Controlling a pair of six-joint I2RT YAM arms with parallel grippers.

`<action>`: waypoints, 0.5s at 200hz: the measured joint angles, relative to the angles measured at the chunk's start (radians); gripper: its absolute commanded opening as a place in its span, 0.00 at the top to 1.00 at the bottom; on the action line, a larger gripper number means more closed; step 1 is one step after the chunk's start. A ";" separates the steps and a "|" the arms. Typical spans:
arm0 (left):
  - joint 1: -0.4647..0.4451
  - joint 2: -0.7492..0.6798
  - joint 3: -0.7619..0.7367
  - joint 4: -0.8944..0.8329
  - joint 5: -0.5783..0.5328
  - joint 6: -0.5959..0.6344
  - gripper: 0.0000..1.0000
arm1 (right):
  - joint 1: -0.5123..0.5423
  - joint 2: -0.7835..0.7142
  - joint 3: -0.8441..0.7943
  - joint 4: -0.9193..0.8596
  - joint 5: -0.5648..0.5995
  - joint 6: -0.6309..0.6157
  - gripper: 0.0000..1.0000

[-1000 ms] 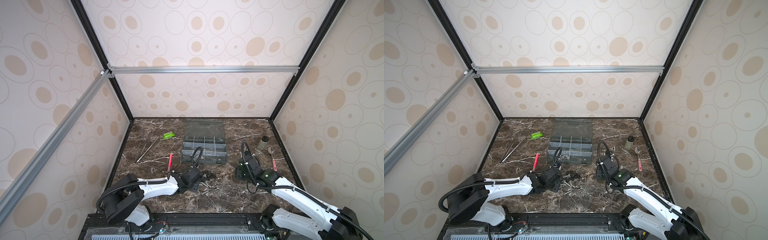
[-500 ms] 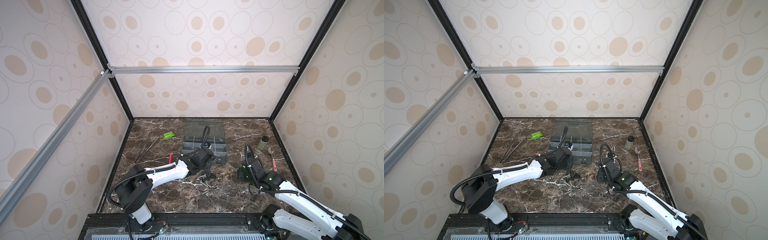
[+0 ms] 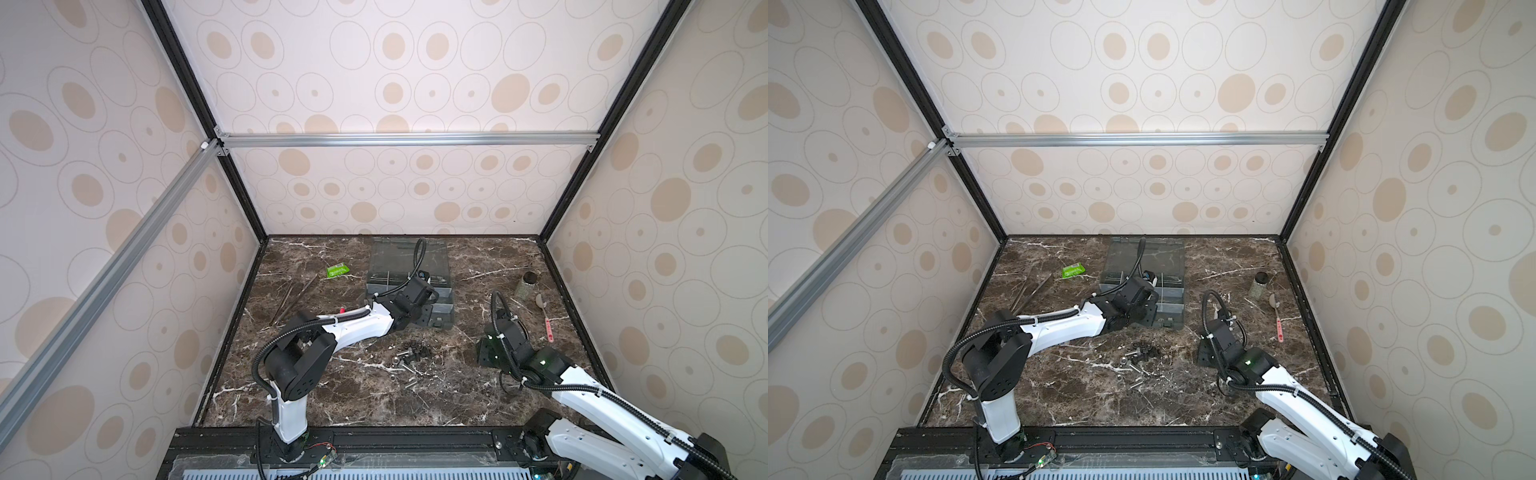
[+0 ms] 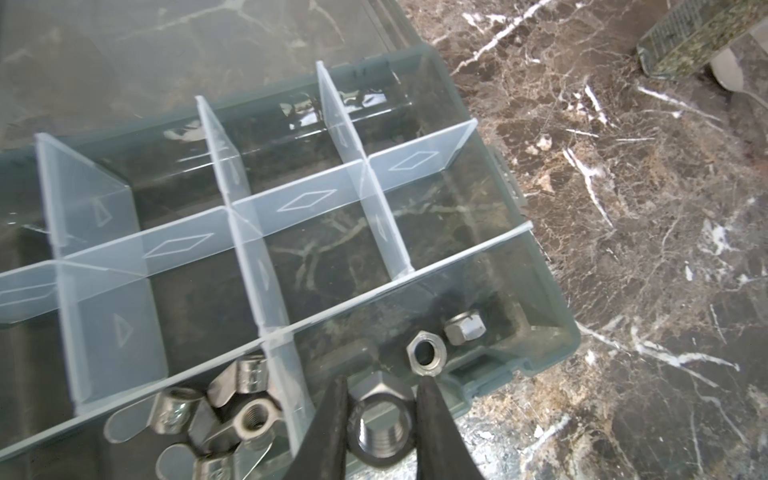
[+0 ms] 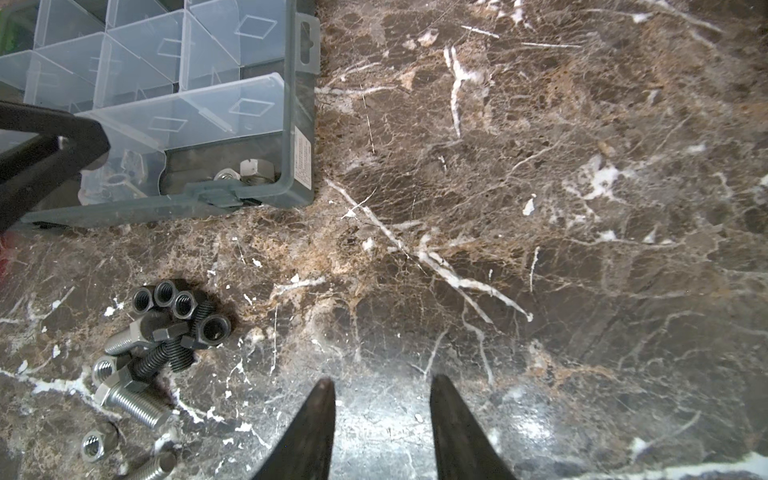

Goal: Sort the screws and nuts into containers
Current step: 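Carry the hex nut with the left gripper into the hex nut compartment and release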

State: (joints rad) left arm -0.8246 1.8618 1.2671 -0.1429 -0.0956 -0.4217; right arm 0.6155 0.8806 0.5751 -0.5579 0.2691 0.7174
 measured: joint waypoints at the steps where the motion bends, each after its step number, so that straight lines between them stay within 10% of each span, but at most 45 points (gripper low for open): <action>1: 0.000 0.001 0.001 0.000 0.001 0.000 0.79 | 0.000 0.000 0.000 0.000 0.000 0.000 0.59; 100: 0.010 0.081 0.051 0.015 0.040 0.000 0.73 | 0.000 0.028 0.000 0.012 -0.006 0.000 0.59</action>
State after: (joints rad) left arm -0.8143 1.9427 1.3178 -0.1280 -0.0559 -0.4217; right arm 0.6155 0.9085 0.5751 -0.5457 0.2626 0.7177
